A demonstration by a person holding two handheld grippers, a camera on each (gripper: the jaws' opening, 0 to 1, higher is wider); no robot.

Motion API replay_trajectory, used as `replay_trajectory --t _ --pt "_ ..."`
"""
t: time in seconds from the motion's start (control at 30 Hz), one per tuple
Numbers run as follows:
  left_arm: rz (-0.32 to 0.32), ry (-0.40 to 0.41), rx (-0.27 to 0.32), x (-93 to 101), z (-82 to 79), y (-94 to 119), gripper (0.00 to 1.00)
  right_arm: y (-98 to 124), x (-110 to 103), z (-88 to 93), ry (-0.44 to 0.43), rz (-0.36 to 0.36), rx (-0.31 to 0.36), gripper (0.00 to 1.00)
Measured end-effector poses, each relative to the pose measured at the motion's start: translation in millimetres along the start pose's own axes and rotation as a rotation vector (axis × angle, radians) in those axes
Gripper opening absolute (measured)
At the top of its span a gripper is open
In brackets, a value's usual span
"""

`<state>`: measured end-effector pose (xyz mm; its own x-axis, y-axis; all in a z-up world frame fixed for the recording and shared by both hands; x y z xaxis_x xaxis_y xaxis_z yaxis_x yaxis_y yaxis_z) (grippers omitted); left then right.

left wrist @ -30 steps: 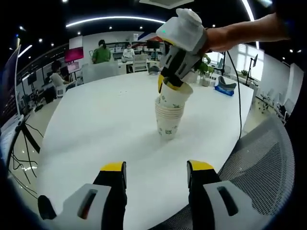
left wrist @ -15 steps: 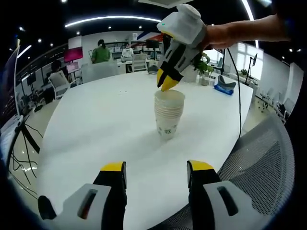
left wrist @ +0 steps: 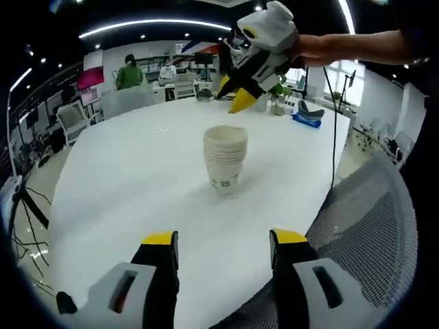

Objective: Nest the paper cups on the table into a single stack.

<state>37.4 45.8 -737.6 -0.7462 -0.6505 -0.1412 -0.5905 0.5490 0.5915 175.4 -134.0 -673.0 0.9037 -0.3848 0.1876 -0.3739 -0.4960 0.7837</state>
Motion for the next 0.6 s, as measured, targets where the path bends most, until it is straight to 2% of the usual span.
replay_trajectory --t 0.07,0.13,0.2,0.23,0.33,0.43,0.5,0.6 --pt "0.016 0.006 0.000 -2.4 -0.7 -3 0.57 2 -5 10.5 0.006 -0.006 0.013 0.47" --pt "0.028 0.006 -0.007 -11.8 -3.3 -10 0.59 1 -18 25.6 -0.026 -0.041 0.036 0.55" --pt "0.042 0.001 -0.013 -15.7 -5.1 -15 0.60 -1 -23 32.2 -0.032 -0.050 0.037 0.63" --pt "0.056 -0.017 -0.020 -20.9 -9.1 -24 0.61 -6 -30 38.7 -0.025 -0.056 0.046 0.65" --pt "0.095 -0.060 -0.025 -25.0 -18.4 -42 0.62 -17 -39 44.8 -0.039 -0.075 0.065 0.66" --pt "0.171 -0.230 -0.058 -24.5 -30.1 -71 0.64 -32 -40 47.9 -0.066 -0.082 0.072 0.65" --pt "0.192 -0.307 -0.068 -24.2 -37.4 -83 0.64 -39 -41 48.7 -0.068 -0.087 0.076 0.64" --pt "0.226 -0.323 -0.069 -25.1 -47.3 -107 0.61 -51 -40 48.9 -0.014 -0.091 0.058 0.61"
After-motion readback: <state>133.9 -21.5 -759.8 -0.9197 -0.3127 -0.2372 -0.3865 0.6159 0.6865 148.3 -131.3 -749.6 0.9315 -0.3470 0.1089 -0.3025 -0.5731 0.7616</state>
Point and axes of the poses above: the point that each gripper's makers call its tool centre point, and the gripper's own axes: y roughly backward along the fingers, x roughly to its right, z roughly out of its underside, the point moved 4 cm from there along y, roughly backward along the fingers, and after that the axes turned 9 degrees about -y, right-handed, at the moved point
